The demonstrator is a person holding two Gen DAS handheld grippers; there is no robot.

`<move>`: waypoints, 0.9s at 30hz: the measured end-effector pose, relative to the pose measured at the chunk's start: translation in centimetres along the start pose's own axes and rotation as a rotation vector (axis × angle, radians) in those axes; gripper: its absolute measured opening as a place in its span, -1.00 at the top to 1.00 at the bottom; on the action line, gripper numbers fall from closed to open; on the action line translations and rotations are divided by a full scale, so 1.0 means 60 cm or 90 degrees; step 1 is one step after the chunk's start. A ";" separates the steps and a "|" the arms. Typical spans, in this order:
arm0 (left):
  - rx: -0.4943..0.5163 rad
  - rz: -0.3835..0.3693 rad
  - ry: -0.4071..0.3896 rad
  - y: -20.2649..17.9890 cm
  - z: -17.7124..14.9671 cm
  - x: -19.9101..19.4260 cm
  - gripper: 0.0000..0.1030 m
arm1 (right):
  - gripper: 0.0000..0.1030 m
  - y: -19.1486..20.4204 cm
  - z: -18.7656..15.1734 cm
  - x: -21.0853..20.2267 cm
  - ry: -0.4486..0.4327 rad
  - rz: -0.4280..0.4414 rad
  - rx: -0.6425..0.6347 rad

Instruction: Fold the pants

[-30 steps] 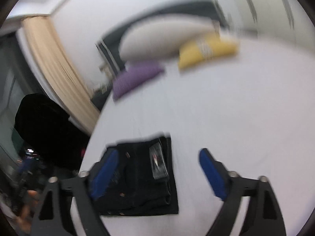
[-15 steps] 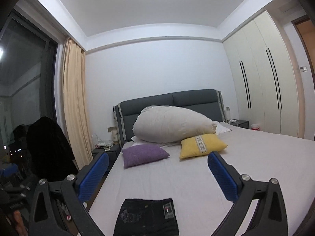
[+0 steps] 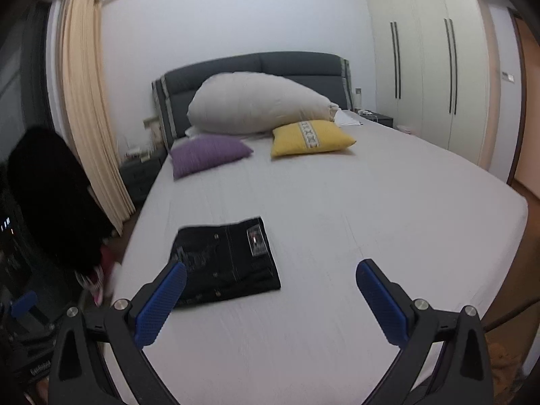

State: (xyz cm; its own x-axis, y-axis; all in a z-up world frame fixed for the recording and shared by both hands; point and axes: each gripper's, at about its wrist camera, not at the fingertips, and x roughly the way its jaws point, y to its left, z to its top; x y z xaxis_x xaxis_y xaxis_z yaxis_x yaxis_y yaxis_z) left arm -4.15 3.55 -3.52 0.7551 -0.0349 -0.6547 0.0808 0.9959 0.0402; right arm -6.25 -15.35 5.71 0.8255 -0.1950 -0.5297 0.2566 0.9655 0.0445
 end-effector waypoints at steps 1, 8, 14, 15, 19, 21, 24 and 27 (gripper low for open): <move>0.001 -0.001 0.006 -0.003 -0.004 0.009 -1.00 | -1.00 0.006 -0.004 0.003 0.004 0.002 -0.011; -0.006 -0.003 0.036 -0.007 -0.008 0.063 -1.00 | -1.00 0.031 -0.022 0.020 0.029 0.016 -0.045; -0.009 -0.002 0.051 -0.013 -0.014 0.074 -1.00 | -1.00 0.039 -0.035 0.031 0.048 0.023 -0.056; -0.010 -0.002 0.054 -0.014 -0.015 0.077 -1.00 | -1.00 0.040 -0.036 0.032 0.051 0.025 -0.058; -0.010 -0.003 0.063 -0.018 -0.018 0.086 -1.00 | -1.00 0.043 -0.041 0.038 0.059 0.029 -0.063; -0.009 -0.003 0.065 -0.020 -0.020 0.091 -1.00 | -1.00 0.045 -0.043 0.040 0.062 0.031 -0.064; -0.010 -0.003 0.068 -0.022 -0.021 0.093 -1.00 | -1.00 0.046 -0.044 0.042 0.065 0.033 -0.066; -0.010 -0.003 0.071 -0.024 -0.022 0.096 -1.00 | -1.00 0.047 -0.046 0.042 0.068 0.035 -0.068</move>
State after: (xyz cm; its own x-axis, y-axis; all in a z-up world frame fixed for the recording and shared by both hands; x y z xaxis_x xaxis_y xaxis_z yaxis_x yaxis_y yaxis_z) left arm -0.81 2.05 -8.35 0.6772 -0.0311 -0.7352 0.0730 0.9970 0.0251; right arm -4.81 -12.66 2.17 0.7771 -0.1279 -0.6163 0.1535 0.9881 -0.0115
